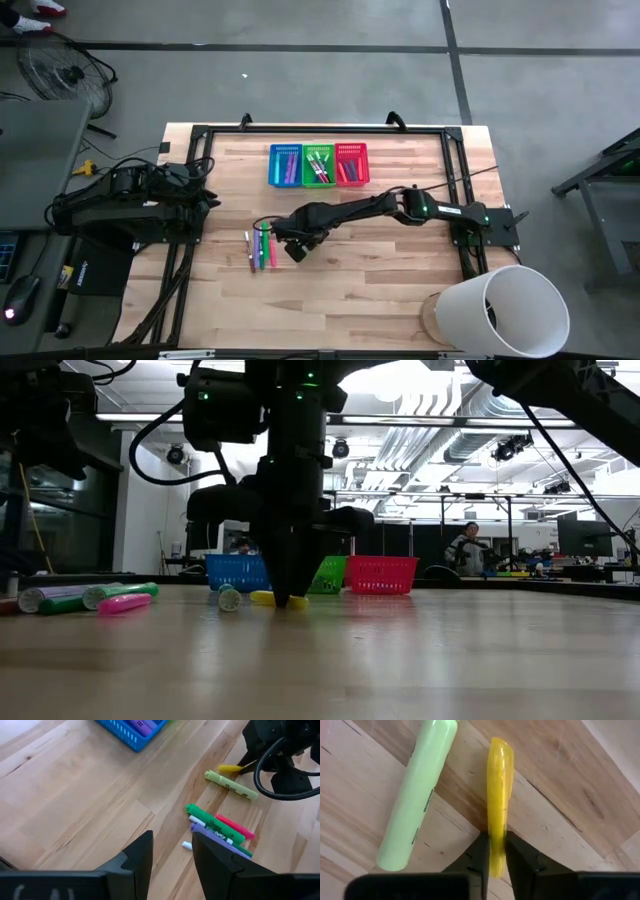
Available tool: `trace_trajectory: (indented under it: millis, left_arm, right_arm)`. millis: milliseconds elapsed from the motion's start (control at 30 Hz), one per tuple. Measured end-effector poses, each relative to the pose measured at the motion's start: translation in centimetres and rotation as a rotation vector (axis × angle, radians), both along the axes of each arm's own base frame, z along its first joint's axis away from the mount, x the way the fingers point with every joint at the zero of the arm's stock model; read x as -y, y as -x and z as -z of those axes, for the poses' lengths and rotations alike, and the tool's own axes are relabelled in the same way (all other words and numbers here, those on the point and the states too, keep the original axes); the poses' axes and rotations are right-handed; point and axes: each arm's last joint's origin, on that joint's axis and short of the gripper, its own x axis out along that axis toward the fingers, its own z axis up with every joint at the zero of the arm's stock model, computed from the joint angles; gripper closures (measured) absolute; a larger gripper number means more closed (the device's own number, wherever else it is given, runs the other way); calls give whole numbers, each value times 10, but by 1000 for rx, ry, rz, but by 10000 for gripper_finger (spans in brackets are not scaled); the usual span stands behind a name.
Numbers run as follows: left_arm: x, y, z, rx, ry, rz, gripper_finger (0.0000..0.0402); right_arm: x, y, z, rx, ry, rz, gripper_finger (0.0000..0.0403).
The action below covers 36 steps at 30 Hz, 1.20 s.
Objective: Pick & Place Markers
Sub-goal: Put the yellow highlighter into the red bin
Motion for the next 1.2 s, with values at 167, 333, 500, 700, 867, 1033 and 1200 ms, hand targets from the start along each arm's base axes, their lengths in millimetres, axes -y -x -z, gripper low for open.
trace_trajectory:
  millis: [167,333,500,700,867,1033,1200]
  left_arm:
    - [0,0,0,0,0,0,266]
    - [0,0,0,0,1,0,266]
    - [0,0,0,0,2,-1,266]
    - [0,0,0,1,4,-3,266]
    - [0,0,0,1,5,-4,266]
    - [0,0,0,1,6,-3,266]
    - [0,0,0,1,7,-2,266]
  right_arm:
    - [0,0,0,-1,-2,-25,381]
    - [1,0,0,-2,-12,-50,381]
    - [1,0,0,-3,-20,-52,381]
    - [0,0,-1,-2,-24,-53,381]
    - [0,0,-1,-3,-22,-53,381]
    - [0,0,-7,7,-18,-53,381]
    - [5,4,-30,35,-1,-42,381]
